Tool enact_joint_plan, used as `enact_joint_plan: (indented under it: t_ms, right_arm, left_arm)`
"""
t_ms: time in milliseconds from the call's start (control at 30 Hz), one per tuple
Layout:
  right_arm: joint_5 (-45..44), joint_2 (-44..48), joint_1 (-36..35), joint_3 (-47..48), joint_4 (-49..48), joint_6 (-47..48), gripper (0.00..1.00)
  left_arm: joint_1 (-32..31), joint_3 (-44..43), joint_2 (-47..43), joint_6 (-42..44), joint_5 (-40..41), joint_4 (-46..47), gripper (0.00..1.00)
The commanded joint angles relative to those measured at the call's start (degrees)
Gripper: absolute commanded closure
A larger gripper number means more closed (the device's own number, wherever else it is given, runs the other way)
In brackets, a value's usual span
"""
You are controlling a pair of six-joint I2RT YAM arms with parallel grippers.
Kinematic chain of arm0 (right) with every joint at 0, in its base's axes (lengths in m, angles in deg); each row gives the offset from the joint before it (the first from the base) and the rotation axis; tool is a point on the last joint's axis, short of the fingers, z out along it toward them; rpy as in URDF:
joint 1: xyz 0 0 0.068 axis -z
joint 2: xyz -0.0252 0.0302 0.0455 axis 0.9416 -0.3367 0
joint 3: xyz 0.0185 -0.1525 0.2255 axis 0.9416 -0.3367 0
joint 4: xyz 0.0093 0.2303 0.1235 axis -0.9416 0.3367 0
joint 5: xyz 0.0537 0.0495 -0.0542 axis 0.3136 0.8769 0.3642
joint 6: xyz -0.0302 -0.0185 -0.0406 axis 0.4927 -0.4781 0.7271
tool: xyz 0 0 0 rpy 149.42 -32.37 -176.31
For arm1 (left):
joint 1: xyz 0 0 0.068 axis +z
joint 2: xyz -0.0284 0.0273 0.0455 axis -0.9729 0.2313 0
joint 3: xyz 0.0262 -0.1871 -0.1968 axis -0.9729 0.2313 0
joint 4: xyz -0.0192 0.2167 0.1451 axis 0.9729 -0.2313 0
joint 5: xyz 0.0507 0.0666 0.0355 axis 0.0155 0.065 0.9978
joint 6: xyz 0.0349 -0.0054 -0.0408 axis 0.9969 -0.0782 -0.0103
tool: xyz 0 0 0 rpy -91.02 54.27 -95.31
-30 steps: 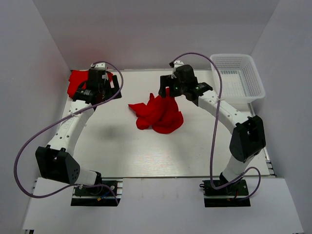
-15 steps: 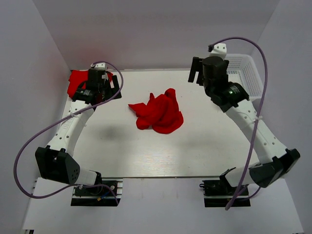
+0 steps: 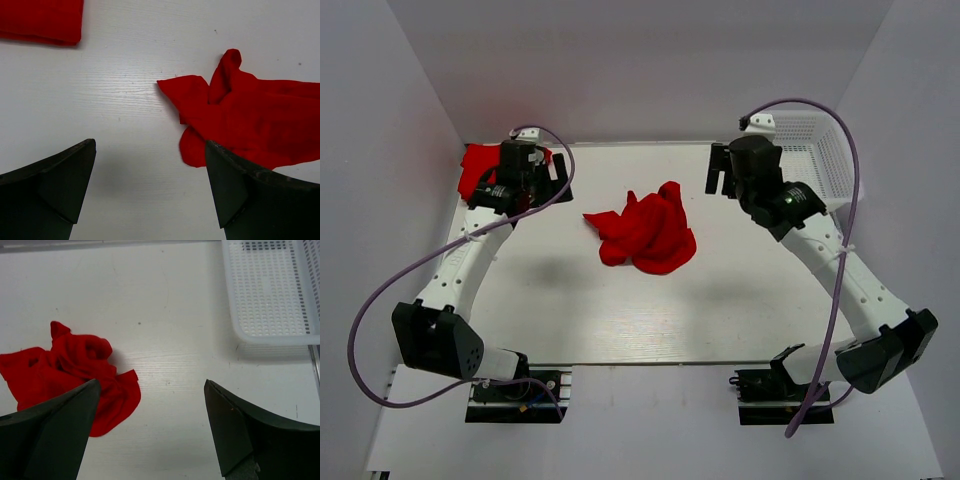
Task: Fold and stack the t-shirts
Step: Flatten out the tshirt
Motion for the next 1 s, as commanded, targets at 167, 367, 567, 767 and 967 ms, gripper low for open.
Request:
enact_joint_plan:
  t_ms: [167,367,567,767,967]
  right_arm:
    - [14.2,0.2,0.0,-12.0,-2.4,1.0,0.10]
    - [17.6,-1.0,0.1,-25.8,-17.0,-0.7,0.10]
    - [17.2,-6.2,0.0,-29.2,-23.8,-3.4,0.20]
    - [16.4,-11.4,0.1,-29.6,-28.5,-4.8,0.25]
    - [15.0,-16.7,0.2,-29.6,-30.5,-6.7,0.29]
  left_arm:
    - [0.3,-1.9,14.2,-2.6,-7.3,7.9,0.00]
    - [0.3,-7.5,27.1,-6.9,-8.4,9.3,0.06]
    - [0.3,-9.4,34.9,-8.2,-9.1,10.0,0.15]
    - [-0.3,-8.4,38.1,-8.7,-10.5,11.9,0.31]
    - [-0.8,-5.2,38.6,-9.3,-16.6,15.1,0.68]
